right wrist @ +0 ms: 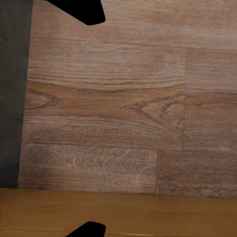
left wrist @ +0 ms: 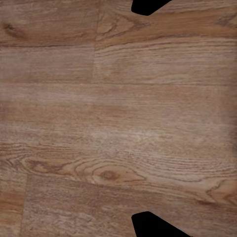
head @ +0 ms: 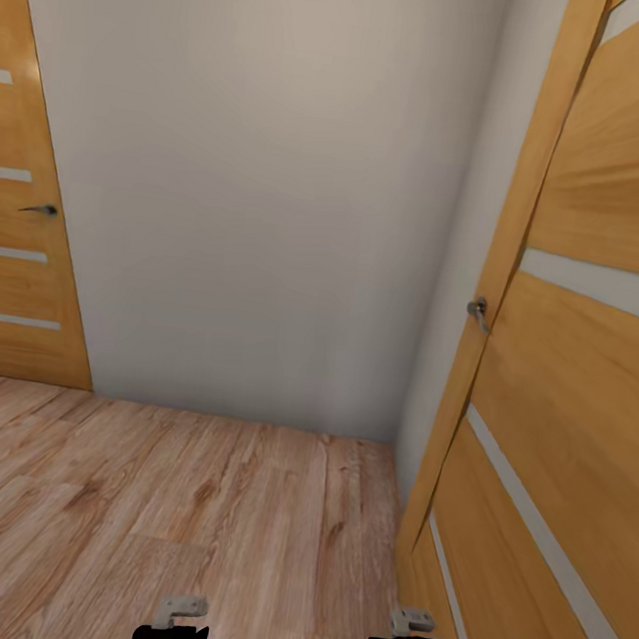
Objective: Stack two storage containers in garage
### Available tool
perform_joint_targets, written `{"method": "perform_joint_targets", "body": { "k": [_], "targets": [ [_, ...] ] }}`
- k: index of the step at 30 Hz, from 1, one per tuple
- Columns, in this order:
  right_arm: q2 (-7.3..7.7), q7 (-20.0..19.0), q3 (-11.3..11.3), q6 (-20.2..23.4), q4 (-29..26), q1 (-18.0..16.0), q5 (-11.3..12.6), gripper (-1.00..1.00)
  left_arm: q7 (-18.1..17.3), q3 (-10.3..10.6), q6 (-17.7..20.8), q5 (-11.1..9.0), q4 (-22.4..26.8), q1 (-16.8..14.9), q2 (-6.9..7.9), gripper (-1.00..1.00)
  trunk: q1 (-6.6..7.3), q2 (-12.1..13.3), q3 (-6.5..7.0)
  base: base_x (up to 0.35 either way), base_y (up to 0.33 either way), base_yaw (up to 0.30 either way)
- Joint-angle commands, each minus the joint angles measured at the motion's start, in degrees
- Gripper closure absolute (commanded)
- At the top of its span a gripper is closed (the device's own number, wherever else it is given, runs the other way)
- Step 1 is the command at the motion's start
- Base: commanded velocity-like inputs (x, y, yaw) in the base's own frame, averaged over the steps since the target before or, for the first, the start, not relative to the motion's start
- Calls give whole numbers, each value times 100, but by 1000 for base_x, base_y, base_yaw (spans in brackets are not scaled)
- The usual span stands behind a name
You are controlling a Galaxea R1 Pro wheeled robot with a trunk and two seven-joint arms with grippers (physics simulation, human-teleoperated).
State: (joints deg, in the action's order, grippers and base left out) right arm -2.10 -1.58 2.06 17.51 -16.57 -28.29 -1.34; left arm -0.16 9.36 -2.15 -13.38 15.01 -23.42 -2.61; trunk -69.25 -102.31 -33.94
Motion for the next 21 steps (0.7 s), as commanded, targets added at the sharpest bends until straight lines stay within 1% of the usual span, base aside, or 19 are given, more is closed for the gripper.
{"method": "perform_joint_targets", "body": {
  "k": [1,8,16,21],
  "targets": [
    [-2,-15,20,34,-12,-1,-15,-100,-2,40,-23,-59,-9,-5,4,-100,-2,-2,-6,263,0,15],
    [-5,-10,16,39,-12,-1,-15,-100,0,40,-22,-59,-7,-5,6,-100,-2,-2,-20,287,0,111],
    [-1,-14,19,34,-12,-1,-15,-100,2,42,-22,-56,-8,-5,0,-100,-2,-2,-25,263,0,40],
    [-3,-12,17,34,-12,-1,-15,-100,2,42,-23,-52,-8,-5,-2,-100,-2,-2,-37,278,0,110]
  ]
}}
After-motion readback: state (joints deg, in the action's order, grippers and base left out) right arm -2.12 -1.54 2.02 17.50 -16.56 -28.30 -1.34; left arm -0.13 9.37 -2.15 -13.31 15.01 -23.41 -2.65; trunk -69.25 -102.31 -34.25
